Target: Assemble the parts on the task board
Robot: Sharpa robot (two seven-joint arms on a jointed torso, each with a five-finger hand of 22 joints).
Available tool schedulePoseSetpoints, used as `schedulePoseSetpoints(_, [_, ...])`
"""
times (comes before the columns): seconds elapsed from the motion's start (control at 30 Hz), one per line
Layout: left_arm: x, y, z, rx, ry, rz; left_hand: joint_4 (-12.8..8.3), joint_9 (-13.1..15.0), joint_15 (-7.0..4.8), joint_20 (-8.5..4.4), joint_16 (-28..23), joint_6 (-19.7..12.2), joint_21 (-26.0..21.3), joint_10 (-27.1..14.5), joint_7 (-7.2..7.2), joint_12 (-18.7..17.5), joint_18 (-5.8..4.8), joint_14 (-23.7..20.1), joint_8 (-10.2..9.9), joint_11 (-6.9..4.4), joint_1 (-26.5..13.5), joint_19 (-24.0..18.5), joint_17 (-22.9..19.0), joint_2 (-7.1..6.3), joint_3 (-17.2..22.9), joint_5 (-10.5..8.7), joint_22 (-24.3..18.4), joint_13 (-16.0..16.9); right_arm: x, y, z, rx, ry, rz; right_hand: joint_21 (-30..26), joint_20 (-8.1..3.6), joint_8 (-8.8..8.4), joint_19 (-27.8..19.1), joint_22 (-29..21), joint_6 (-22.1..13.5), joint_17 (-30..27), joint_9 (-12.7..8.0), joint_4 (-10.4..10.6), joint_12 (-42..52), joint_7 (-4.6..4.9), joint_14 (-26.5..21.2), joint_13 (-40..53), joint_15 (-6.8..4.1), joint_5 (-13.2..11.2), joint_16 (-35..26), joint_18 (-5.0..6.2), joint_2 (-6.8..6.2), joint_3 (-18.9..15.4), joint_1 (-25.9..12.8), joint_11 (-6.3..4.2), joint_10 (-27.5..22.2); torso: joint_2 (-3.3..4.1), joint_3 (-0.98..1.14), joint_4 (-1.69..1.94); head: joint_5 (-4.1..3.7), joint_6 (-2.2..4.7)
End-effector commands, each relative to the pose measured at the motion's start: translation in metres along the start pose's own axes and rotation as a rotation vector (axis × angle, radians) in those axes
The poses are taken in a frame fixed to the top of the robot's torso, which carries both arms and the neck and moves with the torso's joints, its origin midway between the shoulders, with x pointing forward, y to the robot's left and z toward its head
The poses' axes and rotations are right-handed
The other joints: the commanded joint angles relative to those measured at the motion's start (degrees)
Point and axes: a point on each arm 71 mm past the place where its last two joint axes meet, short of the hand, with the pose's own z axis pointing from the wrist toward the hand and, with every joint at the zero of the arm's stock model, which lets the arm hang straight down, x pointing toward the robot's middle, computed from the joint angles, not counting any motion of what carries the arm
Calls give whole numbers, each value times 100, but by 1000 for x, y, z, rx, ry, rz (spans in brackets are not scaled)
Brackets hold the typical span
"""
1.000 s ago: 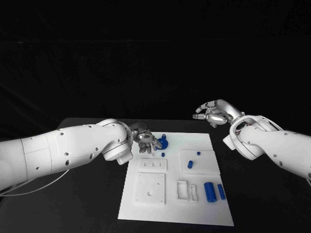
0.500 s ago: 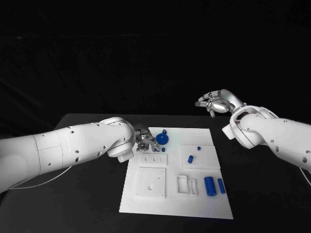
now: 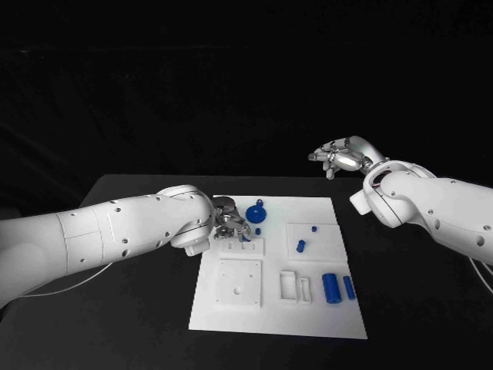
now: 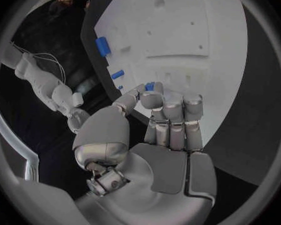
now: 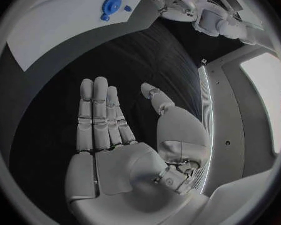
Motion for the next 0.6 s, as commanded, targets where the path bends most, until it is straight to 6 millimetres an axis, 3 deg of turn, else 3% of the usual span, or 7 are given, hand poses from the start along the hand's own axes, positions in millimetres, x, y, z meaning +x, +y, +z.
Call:
schedulePoseSetpoints(0.03, [1,-2,1,8,8,61,23,24,-386,-646,35,470,23,-267,-442,64,133,251,24,-203,-25,17,-20,31,185,-176,6,9,1,0,1,8,21,20,-29,45,13,-23,-9,-7,-2,-4,-4,19,36,10,-33,13,-18,-49,167,45,-39,20,0,-54,-1,-7,6,2,-18])
schedulePoseSetpoints(0.2, [3,-1,3,-2,15,62,17,72,-402,-639,134,512,77,-270,-457,179,148,260,45,-219,-215,40,-43,58,434,-88,41,25,2,1,1,9,24,20,-35,52,14,-27,-10,-10,3,-6,-9,27,37,10,-50,15,-16,-63,172,46,-44,27,1,-62,-3,1,0,23,-53])
schedulePoseSetpoints(0.6, [7,4,7,-16,20,84,-97,141,-418,-633,232,542,125,-298,-475,296,168,238,78,-236,-466,37,-81,153,616,127,78,25,2,1,0,9,29,20,-49,69,16,-37,-10,-20,13,-10,-17,44,42,10,-85,20,-5,-93,181,46,-56,35,6,-81,-3,4,-9,18,-97])
